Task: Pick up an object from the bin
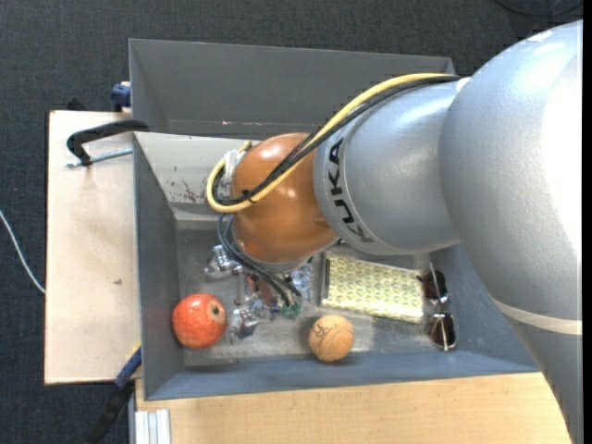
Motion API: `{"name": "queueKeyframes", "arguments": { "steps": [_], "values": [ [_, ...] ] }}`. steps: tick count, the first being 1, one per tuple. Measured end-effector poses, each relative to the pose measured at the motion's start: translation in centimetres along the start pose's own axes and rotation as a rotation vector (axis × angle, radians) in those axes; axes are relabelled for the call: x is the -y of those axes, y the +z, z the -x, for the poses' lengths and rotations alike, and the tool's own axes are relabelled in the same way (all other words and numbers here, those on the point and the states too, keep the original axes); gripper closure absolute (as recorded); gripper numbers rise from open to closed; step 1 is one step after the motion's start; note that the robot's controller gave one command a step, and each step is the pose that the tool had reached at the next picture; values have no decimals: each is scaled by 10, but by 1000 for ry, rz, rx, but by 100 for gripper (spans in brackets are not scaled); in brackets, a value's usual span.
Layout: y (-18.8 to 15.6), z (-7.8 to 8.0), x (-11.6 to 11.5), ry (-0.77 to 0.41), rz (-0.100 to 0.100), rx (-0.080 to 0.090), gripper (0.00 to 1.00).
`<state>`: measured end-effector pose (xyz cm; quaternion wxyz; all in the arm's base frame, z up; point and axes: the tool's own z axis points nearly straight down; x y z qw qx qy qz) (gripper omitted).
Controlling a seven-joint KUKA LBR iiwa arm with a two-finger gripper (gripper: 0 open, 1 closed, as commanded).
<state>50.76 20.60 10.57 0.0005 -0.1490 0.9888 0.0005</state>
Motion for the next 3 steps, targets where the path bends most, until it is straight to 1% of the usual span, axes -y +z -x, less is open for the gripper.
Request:
{"name": "queueKeyframes", "arguments": {
  "steps": [1,2,3],
  "values": [
    [32,8,-20,-12,-9,-5,100],
    [32,8,-20,-12,-8,-5,100],
    [-127,-3,-25,-47,1,5,100]
  ]
}}
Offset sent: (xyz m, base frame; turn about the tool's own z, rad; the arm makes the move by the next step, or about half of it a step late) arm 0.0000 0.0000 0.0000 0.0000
